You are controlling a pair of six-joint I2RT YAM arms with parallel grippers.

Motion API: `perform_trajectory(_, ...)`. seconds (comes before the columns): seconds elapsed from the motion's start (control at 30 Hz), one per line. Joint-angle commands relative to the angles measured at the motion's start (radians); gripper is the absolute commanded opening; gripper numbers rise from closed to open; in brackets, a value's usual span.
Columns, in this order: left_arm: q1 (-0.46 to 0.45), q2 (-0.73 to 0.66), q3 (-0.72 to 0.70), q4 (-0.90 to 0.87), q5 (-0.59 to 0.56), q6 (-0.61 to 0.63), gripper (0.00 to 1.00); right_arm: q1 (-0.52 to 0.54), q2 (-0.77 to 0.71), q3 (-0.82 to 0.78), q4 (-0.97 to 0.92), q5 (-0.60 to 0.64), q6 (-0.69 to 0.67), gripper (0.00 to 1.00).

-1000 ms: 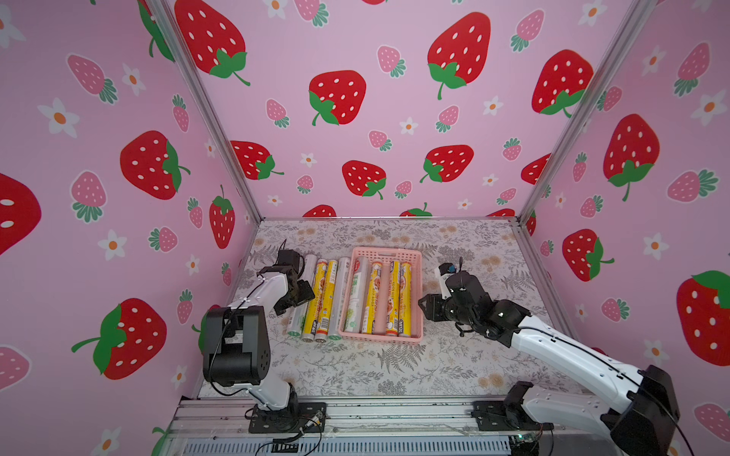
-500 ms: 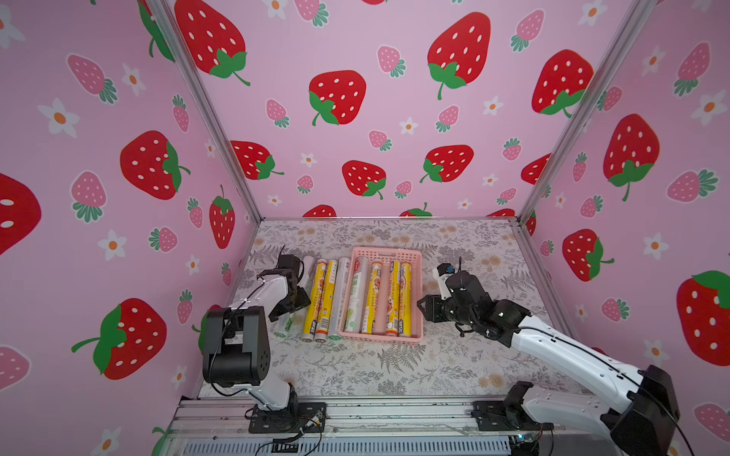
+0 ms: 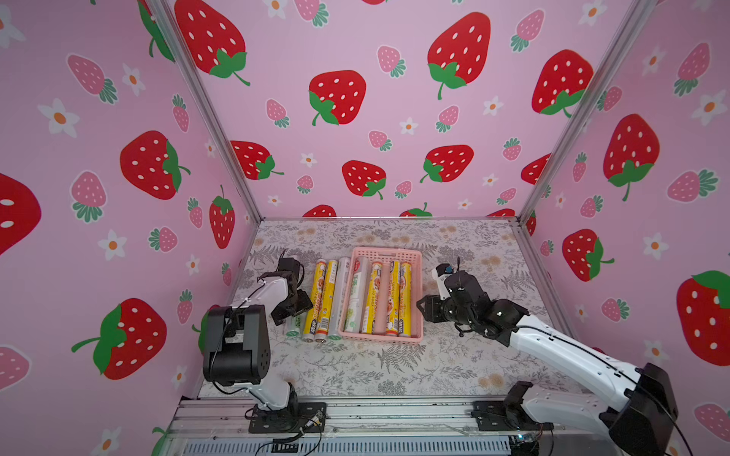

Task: Put the plastic wrap into the basket
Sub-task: Pick up the plastic wrap from the center of the board.

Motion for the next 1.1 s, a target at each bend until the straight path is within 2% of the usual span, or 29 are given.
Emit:
perform_trajectory(0.0,0.001,-0.003,0.004,-0.029,0.033,0.002,0.81,-0.001,0.01,0.02,0.012,0.0,-0.019,0.54)
perform_trajectory(0.3,-0.016,0.01,-0.005,-0.023,-0.063,0.011,0.63,-0.001,0.024,0.013,0.02,0.01,-0.017,0.54)
perform_trajectory(0.47,-0.036,0.0,-0.021,-0.023,-0.122,0.0,0.61,-0.001,-0.001,-0.014,0.052,0.023,-0.003,0.54)
perform_trajectory(0.6,-0.035,-0.006,-0.043,0.009,-0.12,0.003,0.56,0.0,-0.001,-0.008,0.055,0.028,-0.001,0.54)
perform_trajectory(0.77,-0.035,0.008,-0.058,0.027,-0.091,0.008,0.45,0.0,-0.001,0.002,0.06,0.03,0.007,0.54)
perform_trajectory(0.87,-0.034,-0.033,-0.074,0.031,-0.083,0.008,0.37,0.0,-0.019,-0.003,0.061,0.032,0.02,0.54)
perform_trajectory(1.07,-0.034,-0.145,-0.084,0.035,-0.079,-0.006,0.35,-0.001,-0.061,0.005,0.018,0.067,-0.003,0.54)
